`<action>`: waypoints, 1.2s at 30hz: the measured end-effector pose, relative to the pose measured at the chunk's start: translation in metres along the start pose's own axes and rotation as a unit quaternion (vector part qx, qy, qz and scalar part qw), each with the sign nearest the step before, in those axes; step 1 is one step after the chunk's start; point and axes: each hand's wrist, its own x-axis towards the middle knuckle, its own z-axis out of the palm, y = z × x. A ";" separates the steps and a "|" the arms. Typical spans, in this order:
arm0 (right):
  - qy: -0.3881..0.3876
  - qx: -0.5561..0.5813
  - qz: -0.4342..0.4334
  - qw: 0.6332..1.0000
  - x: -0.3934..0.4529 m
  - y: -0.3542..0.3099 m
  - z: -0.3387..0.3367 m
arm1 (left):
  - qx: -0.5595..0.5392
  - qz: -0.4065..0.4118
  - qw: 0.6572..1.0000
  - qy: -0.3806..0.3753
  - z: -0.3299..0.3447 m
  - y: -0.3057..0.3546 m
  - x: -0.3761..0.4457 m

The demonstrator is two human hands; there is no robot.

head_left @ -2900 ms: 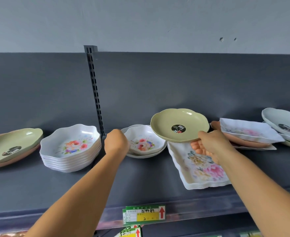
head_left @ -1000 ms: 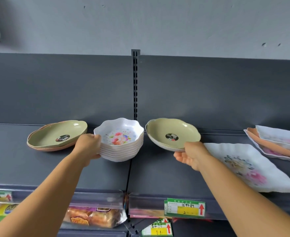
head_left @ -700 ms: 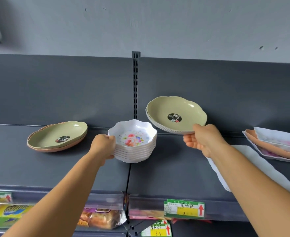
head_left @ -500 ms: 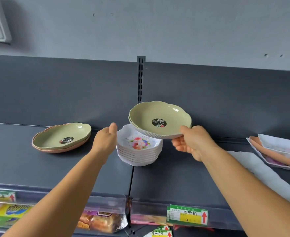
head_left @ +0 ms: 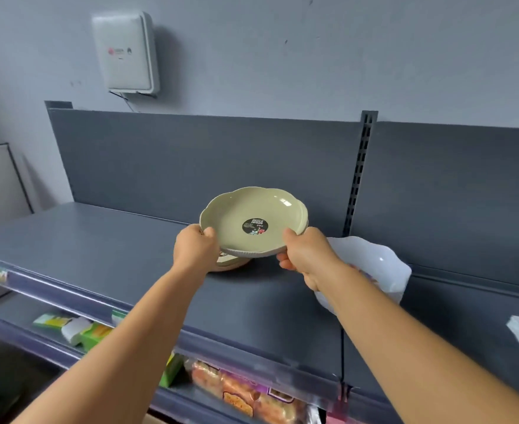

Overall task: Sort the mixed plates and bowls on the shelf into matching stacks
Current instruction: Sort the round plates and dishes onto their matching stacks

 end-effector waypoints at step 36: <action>0.049 -0.225 -0.011 0.973 0.020 0.049 0.068 | 0.173 0.005 0.980 -0.103 -0.002 -0.058 0.035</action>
